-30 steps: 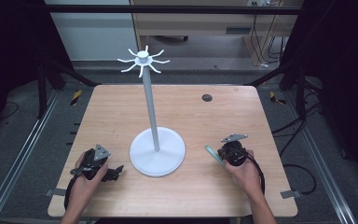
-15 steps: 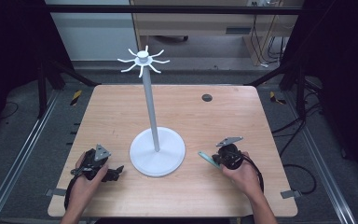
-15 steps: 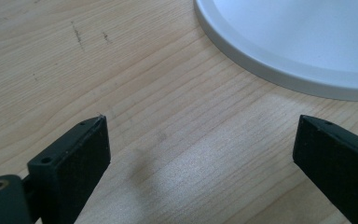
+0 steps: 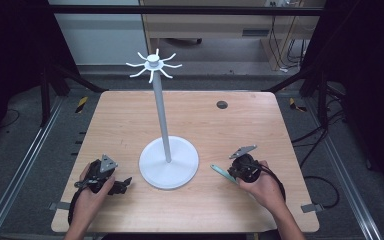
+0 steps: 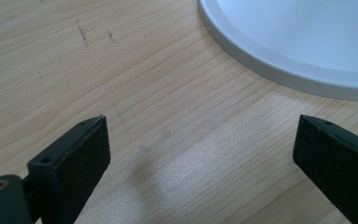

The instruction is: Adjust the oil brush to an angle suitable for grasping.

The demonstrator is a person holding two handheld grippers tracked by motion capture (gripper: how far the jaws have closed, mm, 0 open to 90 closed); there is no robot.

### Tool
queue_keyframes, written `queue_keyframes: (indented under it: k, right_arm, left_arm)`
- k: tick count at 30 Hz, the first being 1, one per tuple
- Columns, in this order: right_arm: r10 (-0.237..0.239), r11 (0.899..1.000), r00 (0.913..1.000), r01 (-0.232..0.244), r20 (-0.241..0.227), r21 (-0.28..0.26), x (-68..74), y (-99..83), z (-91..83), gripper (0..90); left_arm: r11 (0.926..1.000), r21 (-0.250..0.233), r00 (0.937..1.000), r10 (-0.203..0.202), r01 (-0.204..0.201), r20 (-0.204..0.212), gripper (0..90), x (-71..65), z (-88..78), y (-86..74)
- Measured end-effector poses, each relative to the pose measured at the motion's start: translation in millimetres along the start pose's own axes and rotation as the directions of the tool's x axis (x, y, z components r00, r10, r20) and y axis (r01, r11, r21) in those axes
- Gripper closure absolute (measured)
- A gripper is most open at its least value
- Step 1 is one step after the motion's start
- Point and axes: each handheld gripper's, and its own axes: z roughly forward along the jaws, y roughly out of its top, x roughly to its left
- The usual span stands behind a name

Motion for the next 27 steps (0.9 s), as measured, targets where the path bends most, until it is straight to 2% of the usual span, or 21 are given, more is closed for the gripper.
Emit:
queue_keyframes:
  k: [5, 10, 12, 16, 17, 19, 27]
  right_arm:
    - [-0.036, 0.996, 0.9993, 0.036, -0.008, 0.077, -3.3, 5.2, -4.3, 75.3]
    - [-0.066, 0.983, 0.9973, 0.071, -0.033, 0.167, -2.7, 8.6, -1.4, 67.9]
    - [-0.080, 0.980, 0.9960, 0.086, -0.041, 0.180, -3.9, 9.4, -0.5, 67.6]
    - [-0.079, 0.974, 0.9960, 0.086, -0.042, 0.208, -3.7, 10.3, -0.1, 67.3]
    - [-0.089, 0.968, 0.9950, 0.097, -0.045, 0.231, -3.7, 10.2, 1.0, 67.3]
    - [-0.094, 0.964, 0.9943, 0.103, -0.051, 0.245, -3.4, 9.8, 1.8, 67.5]
    - [-0.098, 0.956, 0.9932, 0.111, -0.062, 0.272, -3.6, 6.3, 4.8, 69.2]
  left_arm:
    - [1.0000, -0.003, 1.0000, -0.004, 0.004, 0.000, 3.5, 0.6, 0.0, -0.4]
    - [1.0000, -0.002, 1.0000, -0.007, 0.007, 0.001, 3.5, 1.4, -0.1, -0.6]
    - [1.0000, -0.004, 1.0000, -0.007, 0.007, 0.001, 3.5, 1.3, -0.1, -0.6]
    - [1.0000, -0.003, 1.0000, -0.007, 0.007, 0.001, 3.5, 1.1, 0.0, -0.6]
    - [1.0000, -0.002, 1.0000, -0.006, 0.006, 0.001, 3.5, 1.0, 0.0, -0.6]
    - [1.0000, -0.002, 1.0000, -0.006, 0.006, 0.001, 3.5, 0.9, 0.0, -0.6]
    - [1.0000, -0.002, 1.0000, -0.006, 0.006, 0.002, 3.5, 0.9, 0.0, -0.6]
